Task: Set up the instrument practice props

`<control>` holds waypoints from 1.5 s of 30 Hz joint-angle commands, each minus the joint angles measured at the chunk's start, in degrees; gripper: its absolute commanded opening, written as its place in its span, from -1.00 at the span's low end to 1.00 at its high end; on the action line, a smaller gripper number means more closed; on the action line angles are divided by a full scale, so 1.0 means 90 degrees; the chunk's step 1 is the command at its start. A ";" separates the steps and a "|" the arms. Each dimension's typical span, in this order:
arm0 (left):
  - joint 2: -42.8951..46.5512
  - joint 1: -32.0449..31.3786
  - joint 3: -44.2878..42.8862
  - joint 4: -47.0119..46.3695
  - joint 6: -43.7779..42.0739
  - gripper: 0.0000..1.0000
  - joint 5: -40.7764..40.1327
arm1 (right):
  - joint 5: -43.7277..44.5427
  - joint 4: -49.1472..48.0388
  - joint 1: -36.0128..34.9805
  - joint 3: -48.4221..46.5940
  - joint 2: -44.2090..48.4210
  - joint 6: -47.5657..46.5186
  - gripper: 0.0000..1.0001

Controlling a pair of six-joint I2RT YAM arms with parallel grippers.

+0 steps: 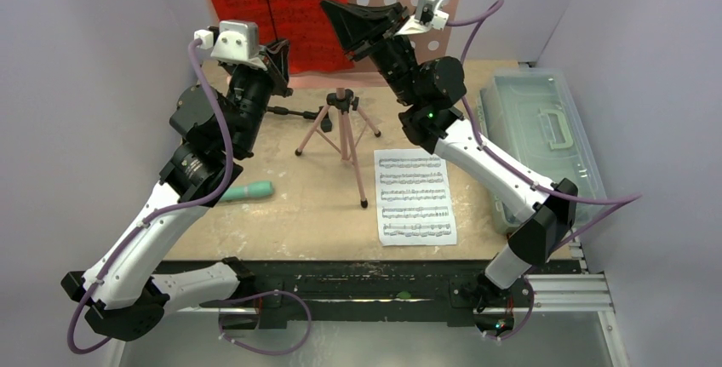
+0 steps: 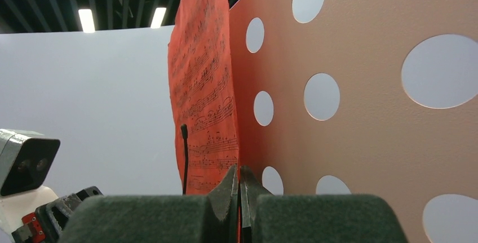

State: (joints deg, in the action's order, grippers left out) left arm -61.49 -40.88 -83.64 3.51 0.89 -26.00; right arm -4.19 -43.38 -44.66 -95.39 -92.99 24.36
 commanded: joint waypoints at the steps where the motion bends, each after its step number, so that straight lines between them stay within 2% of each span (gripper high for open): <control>1: 0.0094 0.0029 -0.0258 -0.0400 0.0164 -0.93 -0.0030 | 0.0093 -0.0302 -0.0031 -0.0064 0.0080 -0.0134 -1.00; 4: 0.0103 0.0030 -0.0244 -0.0400 0.0202 -0.77 -0.0031 | 0.0089 -0.0365 -0.0037 0.0067 0.0126 -0.0138 -1.00; 6: 0.0110 0.0028 -0.0235 -0.0400 0.0239 -0.59 -0.0031 | 0.0052 -0.0353 -0.0046 0.0069 0.0125 -0.0111 -1.00; 7: 0.0127 0.0031 -0.0232 -0.0400 0.0259 -0.47 -0.0023 | 0.0037 -0.0322 -0.0052 0.0064 0.0127 -0.0106 -0.94; 10: 0.0210 0.0025 -0.0206 -0.0104 0.0315 -0.11 0.0005 | 0.0157 0.0004 -0.0066 0.0051 0.0220 -0.0201 -0.51; 12: 0.0296 0.0030 -0.0181 0.0000 0.0379 0.08 0.0021 | 0.0336 0.0232 -0.0067 0.0145 0.0372 -0.0259 -0.35; 17: 0.0589 0.0027 -0.0208 0.0422 0.0547 0.60 0.0270 | 0.0601 0.1052 -0.0067 0.0312 0.0932 -0.0492 -0.15; 19: 0.0747 0.0030 -0.0194 0.0661 0.0627 0.73 0.0324 | 0.0639 0.1529 -0.0067 0.0251 0.1164 -0.0626 -0.09; 24: 0.1132 0.0026 -0.0096 0.1388 0.0826 0.77 0.0637 | 0.0569 0.3011 -0.0067 0.0163 0.1923 -0.1047 0.05; 26: 0.1403 0.0029 0.0080 0.1611 0.0863 0.77 0.0887 | 0.0338 0.3415 -0.0062 0.0437 0.2373 -0.1198 0.14; 28: 0.1671 0.0027 0.0329 0.1817 0.0842 0.77 0.1252 | 0.0118 0.3793 -0.0066 0.0926 0.2884 -0.1363 0.21; 34: 0.2331 0.0025 0.1211 0.2589 0.0886 0.77 0.2055 | 0.0077 0.4610 -0.0066 0.3318 0.4646 -0.1701 0.34; 39: 0.2671 0.0030 0.2252 0.2511 0.1329 0.78 0.2505 | 0.0301 0.5176 -0.0067 0.4886 0.5812 -0.0964 0.41; 45: 0.2735 0.0024 0.3634 0.1820 0.2371 0.78 0.2999 | 0.1794 0.5610 -0.0057 0.6313 0.6149 0.0369 0.56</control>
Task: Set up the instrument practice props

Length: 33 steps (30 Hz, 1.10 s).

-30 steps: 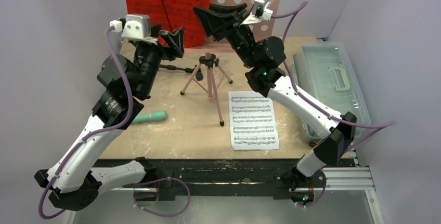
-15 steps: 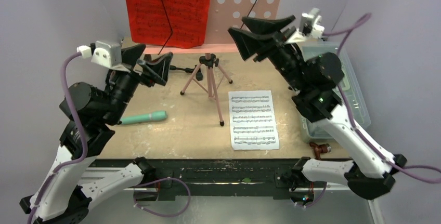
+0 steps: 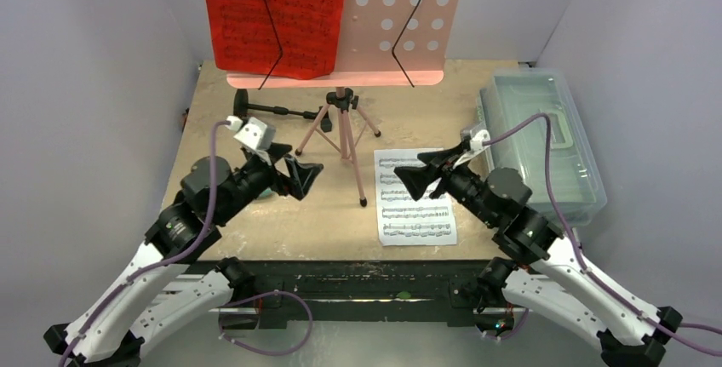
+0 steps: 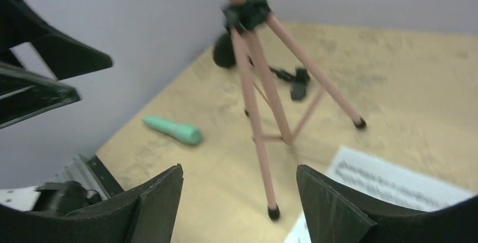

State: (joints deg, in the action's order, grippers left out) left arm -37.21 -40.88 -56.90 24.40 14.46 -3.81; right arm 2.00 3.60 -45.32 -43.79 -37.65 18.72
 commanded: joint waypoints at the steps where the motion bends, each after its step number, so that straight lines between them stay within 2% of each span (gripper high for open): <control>1: 0.0013 0.0025 0.0861 -0.0610 0.1033 0.78 0.0586 | 0.1378 0.0440 0.0016 0.0731 -0.0119 0.1150 0.60; 4: -0.0053 0.0027 0.1400 -0.0918 0.1673 0.78 0.0733 | 0.2089 0.0575 0.0191 0.0967 -0.0764 0.1533 0.72; 9: -0.0209 0.0027 0.2120 -0.1475 0.2482 0.78 0.1194 | 0.1258 0.0506 0.1254 0.1036 -0.2075 0.2106 0.80; 11: -0.0446 0.0029 0.2403 -0.1854 0.2799 0.69 0.1668 | 0.1149 0.0439 0.1499 0.1082 -0.2408 0.2185 0.81; 14: -0.0964 -0.0049 0.3010 -0.2992 0.3341 0.60 0.2430 | 0.1026 0.0409 0.1795 0.1167 -0.2720 0.2243 0.83; 16: -0.1275 -0.0376 0.3295 -0.3548 0.3505 0.60 0.2337 | 0.0981 0.0538 0.2078 0.1193 -0.2870 0.2262 0.85; 19: -0.1755 -0.1391 0.3396 -0.3899 0.3061 0.61 0.1199 | 0.0731 0.0577 0.2444 0.1324 -0.2985 0.2354 0.85; 21: -0.2192 -0.1832 0.3480 -0.4493 0.2781 0.61 0.0777 | 0.0723 0.0578 0.2544 0.1404 -0.3029 0.2453 0.85; 27: -0.4234 -0.2287 0.3476 -0.6519 0.2234 0.58 0.0793 | 0.0903 0.0640 0.2678 0.1610 -0.3255 0.2610 0.85; 33: -0.5914 -0.2432 0.2751 -0.6568 0.1554 0.57 0.0788 | 0.1307 0.0853 0.2695 0.1582 -0.3372 0.2638 0.85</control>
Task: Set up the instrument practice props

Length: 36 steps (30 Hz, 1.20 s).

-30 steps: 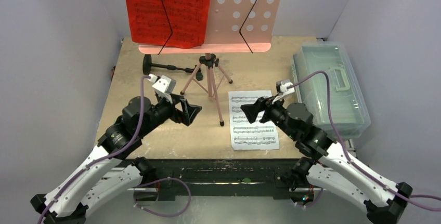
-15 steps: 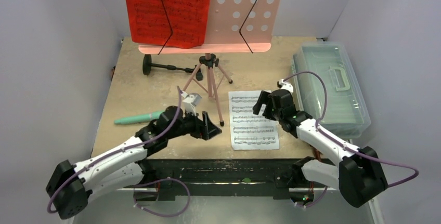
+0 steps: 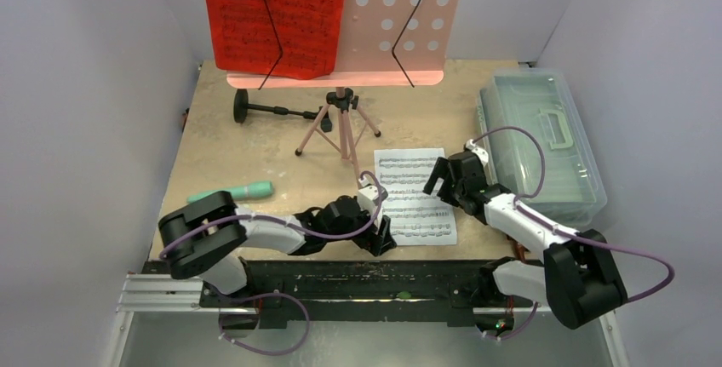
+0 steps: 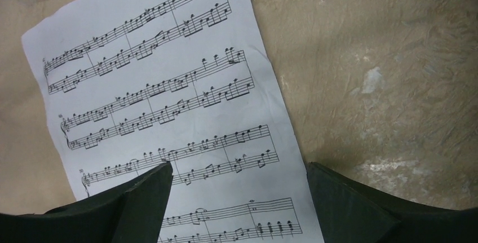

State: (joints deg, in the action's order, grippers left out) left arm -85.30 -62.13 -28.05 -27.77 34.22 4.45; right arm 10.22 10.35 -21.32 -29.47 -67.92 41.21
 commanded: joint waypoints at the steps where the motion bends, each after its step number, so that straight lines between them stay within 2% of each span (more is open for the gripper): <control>1: -0.0753 -0.0072 -0.0500 -0.0742 -0.0671 0.57 -0.0209 | 0.0390 0.0102 0.0034 -0.0027 -0.0046 0.0133 0.85; 5: -0.1120 -0.0070 -0.0604 -0.0676 -0.0728 0.57 -0.0267 | 0.0276 0.0204 0.0031 -0.0181 -0.0352 0.0012 0.85; 10: -0.1069 -0.0070 -0.0664 -0.0331 -0.0671 0.57 -0.0553 | 0.0088 0.0252 0.0034 -0.0324 -0.0626 -0.0167 0.85; 16: -0.0899 -0.0070 -0.0599 -0.0031 -0.0623 0.58 -0.0819 | 0.0727 0.0750 0.0026 -0.0694 -0.0590 -0.0231 0.90; 21: -0.0878 -0.0055 -0.0646 0.0256 -0.0369 0.62 -0.1009 | 0.0558 0.0674 0.0045 -0.0720 -0.0702 -0.0218 0.95; 28: -0.1332 0.0133 -0.1128 0.0366 0.0078 0.60 -0.0611 | -0.0337 0.0103 0.0028 -0.0323 -0.0985 -0.0089 0.92; 36: -0.1379 0.0311 -0.1319 -0.0314 0.0757 0.48 0.0162 | -0.0850 -0.0150 0.0028 -0.0112 -0.0790 0.0002 0.92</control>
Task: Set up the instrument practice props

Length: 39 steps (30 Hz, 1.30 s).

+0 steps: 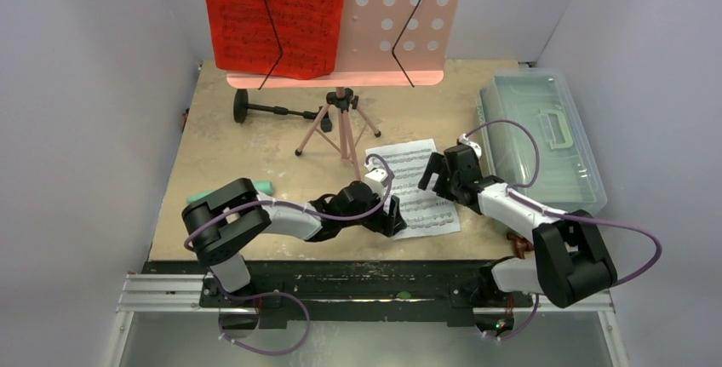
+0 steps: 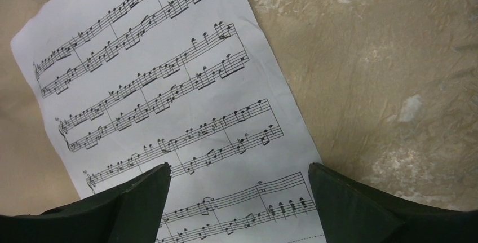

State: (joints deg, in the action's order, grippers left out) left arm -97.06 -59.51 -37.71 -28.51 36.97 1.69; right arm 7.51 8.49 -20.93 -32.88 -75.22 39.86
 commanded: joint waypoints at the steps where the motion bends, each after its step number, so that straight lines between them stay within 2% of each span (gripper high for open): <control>1: -0.0014 0.0020 -0.0247 -0.0278 0.0502 0.47 0.0482 | -0.0549 0.0067 -0.0013 0.0290 0.0086 0.0152 0.92; 9: 0.0210 0.0043 -0.0464 -0.0407 0.0714 0.47 0.0311 | -0.0657 0.0009 -0.0017 0.0530 0.0545 0.0282 0.92; 13: 0.0198 0.0069 -0.0637 0.0491 0.0926 0.50 -0.0139 | -0.0659 0.0024 -0.0009 0.0565 0.0631 0.0312 0.92; 15: 0.0341 0.0076 -0.0550 0.0898 0.1216 0.53 -0.0658 | -0.0726 -0.0040 -0.0009 0.0631 0.0659 0.0349 0.92; 22: 0.0708 0.0100 -0.0315 0.1521 0.2235 0.58 -0.1376 | -0.0824 -0.0111 -0.0011 0.0705 0.0690 0.0428 0.92; 30: 0.0564 0.0248 -0.0059 0.1070 0.2801 0.54 -0.1450 | -0.0756 -0.0055 -0.0018 0.0705 0.0830 0.0415 0.92; 37: 0.0228 0.0284 -0.0098 0.0205 0.2661 0.42 -0.1152 | -0.0792 -0.0074 -0.0009 0.0715 0.0868 0.0444 0.93; 39: 0.0092 0.0279 -0.0187 0.0044 0.2620 0.33 -0.1068 | -0.0812 -0.0091 -0.0010 0.0724 0.0868 0.0454 0.92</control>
State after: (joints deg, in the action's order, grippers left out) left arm -94.02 -57.71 -38.33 -21.67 59.61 -9.28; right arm 1.54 6.52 -20.93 -27.40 -68.16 42.72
